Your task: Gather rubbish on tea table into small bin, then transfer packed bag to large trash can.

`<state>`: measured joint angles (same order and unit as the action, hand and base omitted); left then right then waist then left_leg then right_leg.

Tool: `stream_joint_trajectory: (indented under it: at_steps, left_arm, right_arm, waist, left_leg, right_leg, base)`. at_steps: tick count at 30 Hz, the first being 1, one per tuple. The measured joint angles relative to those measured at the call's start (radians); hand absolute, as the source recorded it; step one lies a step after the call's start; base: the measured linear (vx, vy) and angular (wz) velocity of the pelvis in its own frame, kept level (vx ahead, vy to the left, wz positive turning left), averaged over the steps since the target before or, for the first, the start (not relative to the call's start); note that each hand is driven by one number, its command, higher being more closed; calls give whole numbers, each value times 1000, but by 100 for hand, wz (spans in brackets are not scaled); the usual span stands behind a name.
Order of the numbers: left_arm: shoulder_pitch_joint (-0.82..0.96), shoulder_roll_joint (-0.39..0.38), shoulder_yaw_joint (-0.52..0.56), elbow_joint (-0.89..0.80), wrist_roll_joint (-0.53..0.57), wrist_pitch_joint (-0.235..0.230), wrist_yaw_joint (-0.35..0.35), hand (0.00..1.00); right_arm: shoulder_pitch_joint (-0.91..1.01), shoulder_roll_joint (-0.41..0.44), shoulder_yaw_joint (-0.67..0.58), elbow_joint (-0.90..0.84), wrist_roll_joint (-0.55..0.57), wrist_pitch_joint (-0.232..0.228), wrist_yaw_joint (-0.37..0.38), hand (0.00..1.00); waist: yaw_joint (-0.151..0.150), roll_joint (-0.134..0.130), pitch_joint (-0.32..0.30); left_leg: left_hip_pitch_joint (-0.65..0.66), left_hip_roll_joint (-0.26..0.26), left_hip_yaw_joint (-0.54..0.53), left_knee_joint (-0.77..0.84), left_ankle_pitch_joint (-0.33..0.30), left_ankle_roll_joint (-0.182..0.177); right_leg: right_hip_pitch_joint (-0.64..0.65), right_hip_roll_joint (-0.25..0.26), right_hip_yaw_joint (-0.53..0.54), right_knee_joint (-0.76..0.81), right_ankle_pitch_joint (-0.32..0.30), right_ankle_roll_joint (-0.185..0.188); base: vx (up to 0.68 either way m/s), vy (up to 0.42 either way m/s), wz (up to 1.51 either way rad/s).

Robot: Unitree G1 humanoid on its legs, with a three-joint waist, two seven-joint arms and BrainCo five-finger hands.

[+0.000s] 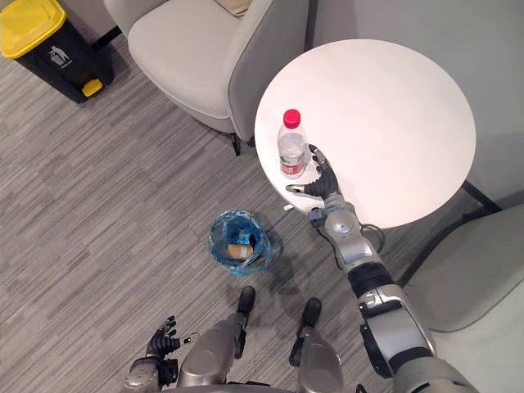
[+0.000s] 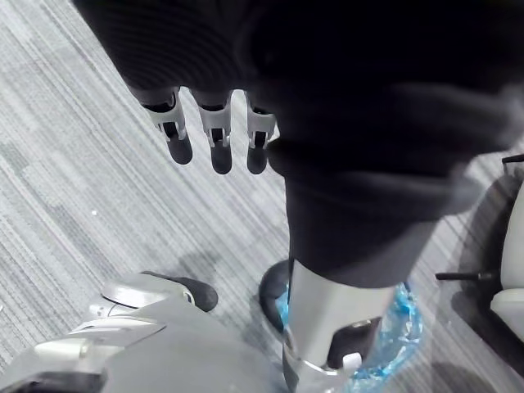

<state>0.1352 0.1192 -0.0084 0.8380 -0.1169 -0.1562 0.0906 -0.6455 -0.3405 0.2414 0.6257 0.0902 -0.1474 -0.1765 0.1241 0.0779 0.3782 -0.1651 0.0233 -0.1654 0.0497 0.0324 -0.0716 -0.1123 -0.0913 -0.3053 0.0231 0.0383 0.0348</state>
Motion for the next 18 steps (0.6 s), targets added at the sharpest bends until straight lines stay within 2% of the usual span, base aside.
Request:
stream_joint_trajectory:
  at_steps: [8,9,11,18]
  left_arm:
    - [-1,0,0,-5,-10,-3,2,0]
    - [-1,0,0,-6,-12,-3,2,0]
    - [-1,0,0,-6,-22,-3,2,0]
    - [-2,0,-2,-7,-29,-5,2,0]
  right_arm:
    - [-72,-5,-10,18,26,1,-39,0]
    - [-78,-5,-18,18,27,1,-40,100]
    - [-85,-5,-37,21,31,1,-42,100]
    - [-162,-22,-44,60,80,2,-67,100]
  waist:
    - [7,3,6]
    - [11,3,6]
    - [21,3,6]
    - [27,3,6]
  left_leg:
    - [-35,-1,-27,0,22,2]
    - [-35,-2,-29,0,24,2]
    - [-35,-4,-32,0,25,2]
    - [-42,-5,-39,-16,44,4]
  right_leg:
    - [-33,-5,-23,31,-4,-1]
    - [-34,-6,-24,34,-4,-1]
    - [-36,-8,-25,40,-7,-2]
    - [-56,-14,-26,65,-14,-5]
  base:
    - [-54,-8,11]
    - [-32,-3,3]
    - [-23,5,5]
    - [-19,3,3]
